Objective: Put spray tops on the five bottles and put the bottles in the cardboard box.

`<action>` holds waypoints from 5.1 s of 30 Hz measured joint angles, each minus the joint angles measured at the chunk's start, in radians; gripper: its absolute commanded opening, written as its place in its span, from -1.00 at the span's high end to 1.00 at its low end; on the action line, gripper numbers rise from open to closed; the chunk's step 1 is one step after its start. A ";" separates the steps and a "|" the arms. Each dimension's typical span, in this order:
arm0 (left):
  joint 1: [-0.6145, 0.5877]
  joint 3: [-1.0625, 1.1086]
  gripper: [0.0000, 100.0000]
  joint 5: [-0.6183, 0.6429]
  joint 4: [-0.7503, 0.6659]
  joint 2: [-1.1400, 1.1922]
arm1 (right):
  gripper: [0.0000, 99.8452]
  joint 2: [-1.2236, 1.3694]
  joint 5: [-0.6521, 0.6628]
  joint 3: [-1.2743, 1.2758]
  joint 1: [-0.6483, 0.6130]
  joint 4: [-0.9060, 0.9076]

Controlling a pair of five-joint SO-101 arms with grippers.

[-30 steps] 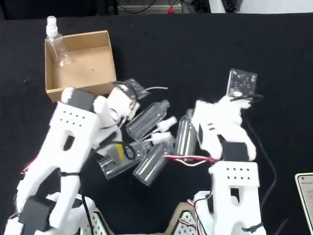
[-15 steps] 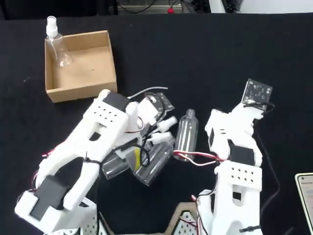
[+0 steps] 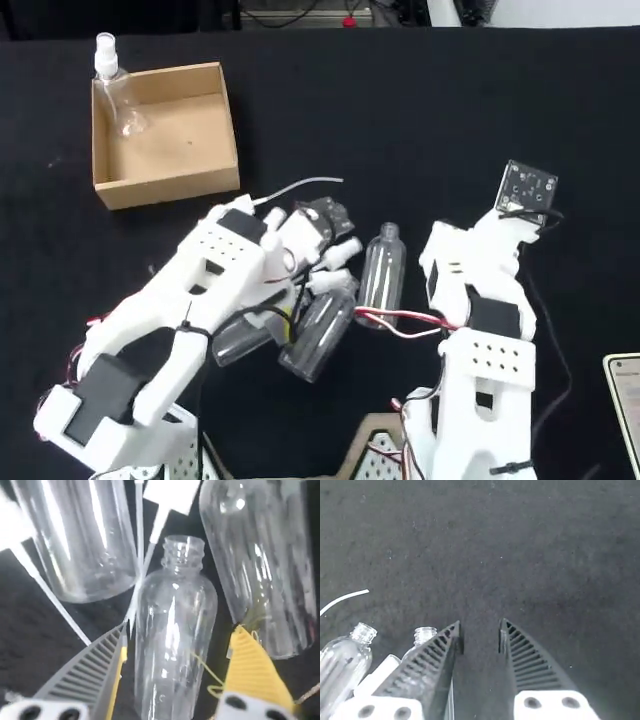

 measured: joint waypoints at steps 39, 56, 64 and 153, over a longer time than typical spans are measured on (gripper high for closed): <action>-0.354 -0.066 0.61 -0.052 0.400 -0.382 | 0.77 0.000 0.000 0.034 -0.100 -0.002; -0.812 0.265 0.37 -0.358 0.020 -0.244 | 0.77 0.000 0.049 0.037 -0.144 -0.002; -0.749 0.275 0.35 -0.313 -0.003 -0.236 | 0.77 0.000 0.049 0.037 -0.144 -0.002; -0.833 0.554 0.62 0.428 -0.222 -0.842 | 0.75 0.784 0.192 -0.720 -0.779 0.172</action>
